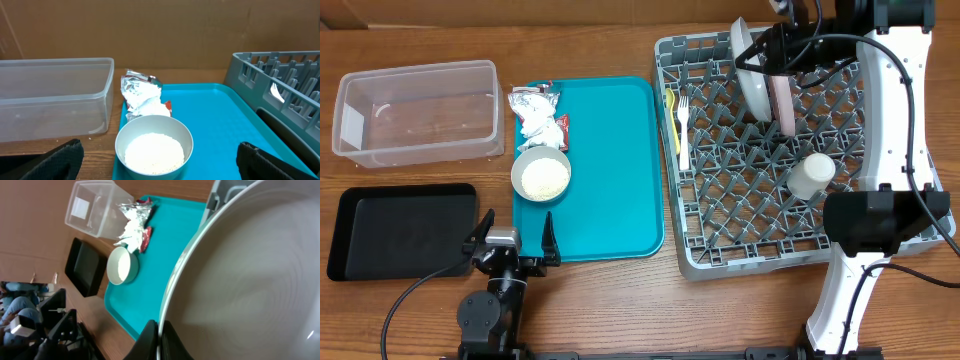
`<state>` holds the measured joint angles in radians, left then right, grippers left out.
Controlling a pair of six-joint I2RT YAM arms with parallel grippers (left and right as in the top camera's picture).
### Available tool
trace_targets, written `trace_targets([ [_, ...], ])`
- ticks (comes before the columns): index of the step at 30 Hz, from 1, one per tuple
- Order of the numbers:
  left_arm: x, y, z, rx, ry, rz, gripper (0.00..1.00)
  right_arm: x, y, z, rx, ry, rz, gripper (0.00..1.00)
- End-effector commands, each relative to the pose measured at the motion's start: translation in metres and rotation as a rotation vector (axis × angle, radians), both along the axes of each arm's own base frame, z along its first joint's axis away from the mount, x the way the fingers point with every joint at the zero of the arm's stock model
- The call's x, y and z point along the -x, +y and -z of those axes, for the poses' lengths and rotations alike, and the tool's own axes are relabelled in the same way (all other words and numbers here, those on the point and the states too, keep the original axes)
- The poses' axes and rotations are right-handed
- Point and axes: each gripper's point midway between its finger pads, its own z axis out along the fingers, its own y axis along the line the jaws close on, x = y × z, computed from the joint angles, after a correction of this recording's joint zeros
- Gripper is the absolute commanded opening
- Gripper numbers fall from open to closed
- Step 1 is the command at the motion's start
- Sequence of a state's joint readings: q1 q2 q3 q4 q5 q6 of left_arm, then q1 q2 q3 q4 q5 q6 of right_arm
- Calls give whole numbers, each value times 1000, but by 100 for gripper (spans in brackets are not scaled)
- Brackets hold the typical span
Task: Sort waste into correct bins and load items into the dishwasher rack
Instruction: 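Carry the white plate into the rack and stand it beside the pink plate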
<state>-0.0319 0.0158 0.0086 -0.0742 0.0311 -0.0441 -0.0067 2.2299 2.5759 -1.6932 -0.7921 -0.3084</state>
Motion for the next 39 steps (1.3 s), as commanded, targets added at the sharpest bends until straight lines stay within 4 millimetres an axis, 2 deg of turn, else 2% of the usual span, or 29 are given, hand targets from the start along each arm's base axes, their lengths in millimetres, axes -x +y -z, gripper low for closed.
trace_targets([
  [1, 0, -1, 1, -18, -1, 7, 100, 3, -5, 6, 24, 6, 2, 4],
  [8, 0, -1, 1, -18, -1, 7, 100, -2, -8, 34, 22, 61, 7, 4],
  [16, 0, -1, 1, -18, -1, 7, 100, -7, -15, 42, 22, 63, 24, 5],
  [19, 0, -1, 1, -18, -1, 7, 100, -9, -20, 41, 22, 59, 35, 22],
  [25, 0, -1, 1, -18, -1, 7, 100, -9, -19, 39, 6, 50, 31, 28],
  [31, 0, -1, 1, -18, -1, 7, 100, -4, -14, 13, -30, -25, 2, 28],
  [34, 0, -1, 1, -18, -1, 7, 100, 2, -13, -13, -29, -85, 5, 30],
  [36, 0, -1, 1, -18, -1, 7, 100, 12, -9, -36, -27, -138, -2, 34],
  [38, 0, -1, 1, -18, -1, 7, 100, 26, -2, -59, -26, -197, -17, 51],
  [39, 0, -1, 1, -18, -1, 7, 100, 33, 1, -70, -28, -221, -22, 51],
])
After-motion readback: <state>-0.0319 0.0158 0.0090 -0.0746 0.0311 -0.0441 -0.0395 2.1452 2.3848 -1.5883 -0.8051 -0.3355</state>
